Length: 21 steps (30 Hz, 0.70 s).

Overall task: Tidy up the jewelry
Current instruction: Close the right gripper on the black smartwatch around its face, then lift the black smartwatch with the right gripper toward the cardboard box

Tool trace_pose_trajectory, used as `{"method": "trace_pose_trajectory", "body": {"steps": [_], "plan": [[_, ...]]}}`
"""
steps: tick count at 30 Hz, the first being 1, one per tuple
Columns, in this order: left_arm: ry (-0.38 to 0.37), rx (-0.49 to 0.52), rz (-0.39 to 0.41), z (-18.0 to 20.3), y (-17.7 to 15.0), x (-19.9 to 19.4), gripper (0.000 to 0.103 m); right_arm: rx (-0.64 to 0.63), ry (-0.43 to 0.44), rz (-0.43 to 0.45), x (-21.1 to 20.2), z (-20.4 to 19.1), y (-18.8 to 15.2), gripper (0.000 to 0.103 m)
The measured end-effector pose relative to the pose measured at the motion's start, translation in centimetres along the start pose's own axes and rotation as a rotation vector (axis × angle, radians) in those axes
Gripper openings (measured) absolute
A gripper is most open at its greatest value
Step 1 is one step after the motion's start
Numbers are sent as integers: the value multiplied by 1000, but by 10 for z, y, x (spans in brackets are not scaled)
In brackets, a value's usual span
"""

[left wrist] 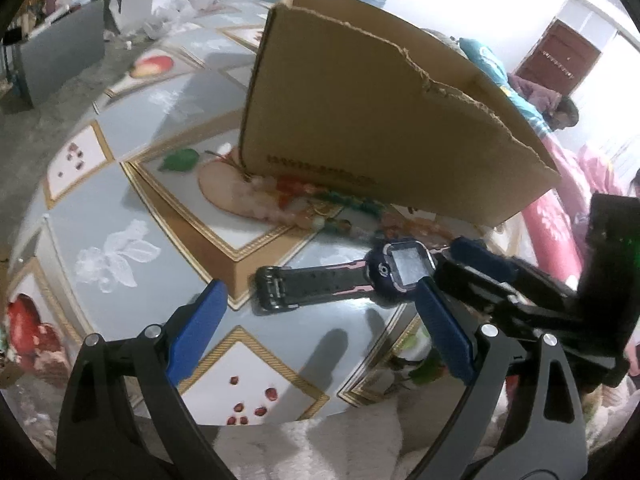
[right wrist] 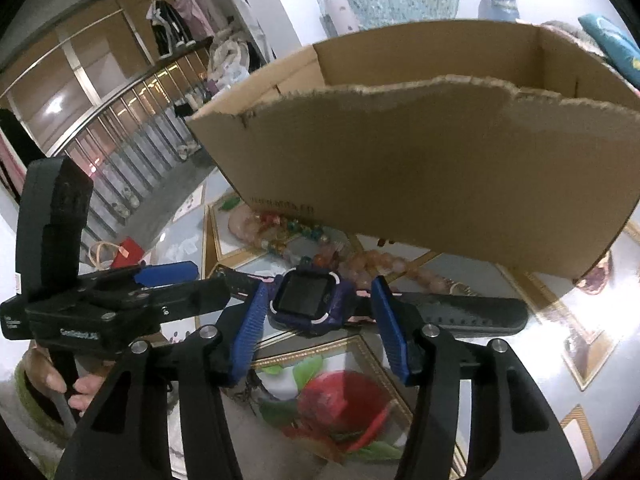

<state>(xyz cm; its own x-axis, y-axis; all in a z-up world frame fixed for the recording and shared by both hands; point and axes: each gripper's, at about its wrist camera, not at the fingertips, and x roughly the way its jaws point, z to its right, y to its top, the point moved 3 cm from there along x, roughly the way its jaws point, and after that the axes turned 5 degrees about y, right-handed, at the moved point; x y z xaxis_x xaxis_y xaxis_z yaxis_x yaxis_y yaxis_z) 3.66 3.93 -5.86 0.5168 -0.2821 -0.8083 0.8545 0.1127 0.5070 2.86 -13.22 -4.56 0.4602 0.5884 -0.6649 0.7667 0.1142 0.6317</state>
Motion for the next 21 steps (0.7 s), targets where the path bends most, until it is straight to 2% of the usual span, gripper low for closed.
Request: {"method": "trace_pose_trajectory", "body": {"steps": [2, 12, 16, 18, 19, 21], "plan": [[-8, -13, -5, -2, 0, 3, 79, -4, -5, -9, 3, -1, -1, 51], [-124, -83, -10, -14, 10, 7, 71, -15, -16, -32, 6, 0, -3, 50], [-276, -206, -43, -24, 10, 11, 66, -22, -21, -34, 7, -1, -4, 50], [-327, -241, -54, -24, 9, 13, 64, -25, -22, -35, 7, -1, -5, 50], [-335, -246, -56, -23, 8, 13, 61, -26, -23, -37, 7, -1, -5, 50], [-297, -226, -48, -19, 7, 13, 56, -25, -22, -39, 7, -1, -4, 50]]}}
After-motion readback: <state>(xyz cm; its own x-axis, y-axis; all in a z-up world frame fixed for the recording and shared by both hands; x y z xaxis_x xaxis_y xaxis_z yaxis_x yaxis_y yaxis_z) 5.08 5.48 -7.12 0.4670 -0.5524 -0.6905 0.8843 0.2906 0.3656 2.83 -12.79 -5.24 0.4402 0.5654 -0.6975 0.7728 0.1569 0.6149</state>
